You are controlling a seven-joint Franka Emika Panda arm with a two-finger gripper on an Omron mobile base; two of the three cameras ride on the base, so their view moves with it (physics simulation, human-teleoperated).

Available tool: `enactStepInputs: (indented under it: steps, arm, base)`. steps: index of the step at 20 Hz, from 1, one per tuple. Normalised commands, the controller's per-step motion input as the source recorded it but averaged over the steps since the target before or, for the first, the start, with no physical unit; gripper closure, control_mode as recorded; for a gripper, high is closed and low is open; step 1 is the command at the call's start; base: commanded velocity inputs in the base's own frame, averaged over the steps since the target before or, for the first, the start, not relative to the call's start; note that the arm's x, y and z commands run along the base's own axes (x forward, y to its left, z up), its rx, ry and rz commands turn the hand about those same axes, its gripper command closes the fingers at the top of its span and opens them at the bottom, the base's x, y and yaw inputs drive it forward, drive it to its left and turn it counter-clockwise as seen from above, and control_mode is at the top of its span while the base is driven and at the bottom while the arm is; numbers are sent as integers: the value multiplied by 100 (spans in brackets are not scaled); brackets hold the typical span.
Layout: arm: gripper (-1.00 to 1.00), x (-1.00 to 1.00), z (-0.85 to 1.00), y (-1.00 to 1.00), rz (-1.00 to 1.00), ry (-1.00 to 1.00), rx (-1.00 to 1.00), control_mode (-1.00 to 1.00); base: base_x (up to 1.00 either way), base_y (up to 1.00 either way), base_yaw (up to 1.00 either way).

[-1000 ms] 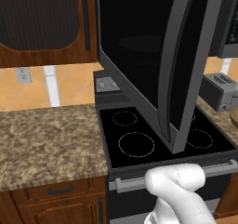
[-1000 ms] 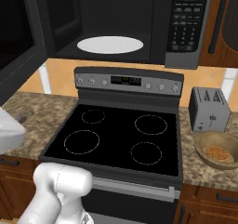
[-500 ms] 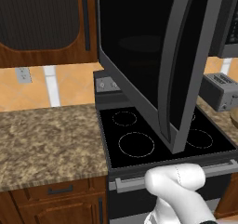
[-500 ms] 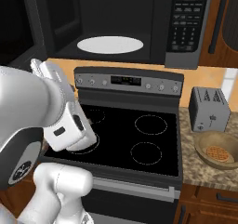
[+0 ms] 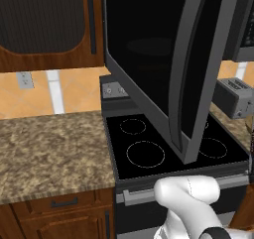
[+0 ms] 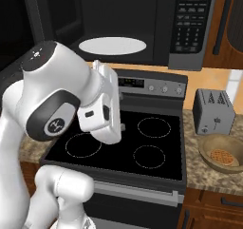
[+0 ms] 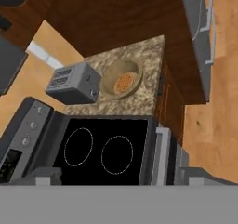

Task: Open the microwave, place the bowl with waffle inside the microwave, then close the microwave door and turn it on.

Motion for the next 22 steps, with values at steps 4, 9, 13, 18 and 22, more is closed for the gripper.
enactStepInputs:
  steps: [4, 9, 13, 18, 22]
  arm:
    - [-100, 17, -11, -99, -2, 32, 20, -100]
    - [-100, 3, -20, -86, 0, 22, 25, -100]
    - [-100, 0, -45, -90, 0, 14, 21, -100]
    - [-100, 0, -56, -80, 0, 10, 13, -100]
    - [-100, 11, -58, -56, 0, 3, 8, -100]
  base:
    - [0, 0, 0]
    - [0, 0, 0]
    - [0, 0, 0]
    - [0, 0, 0]
    - [0, 0, 0]
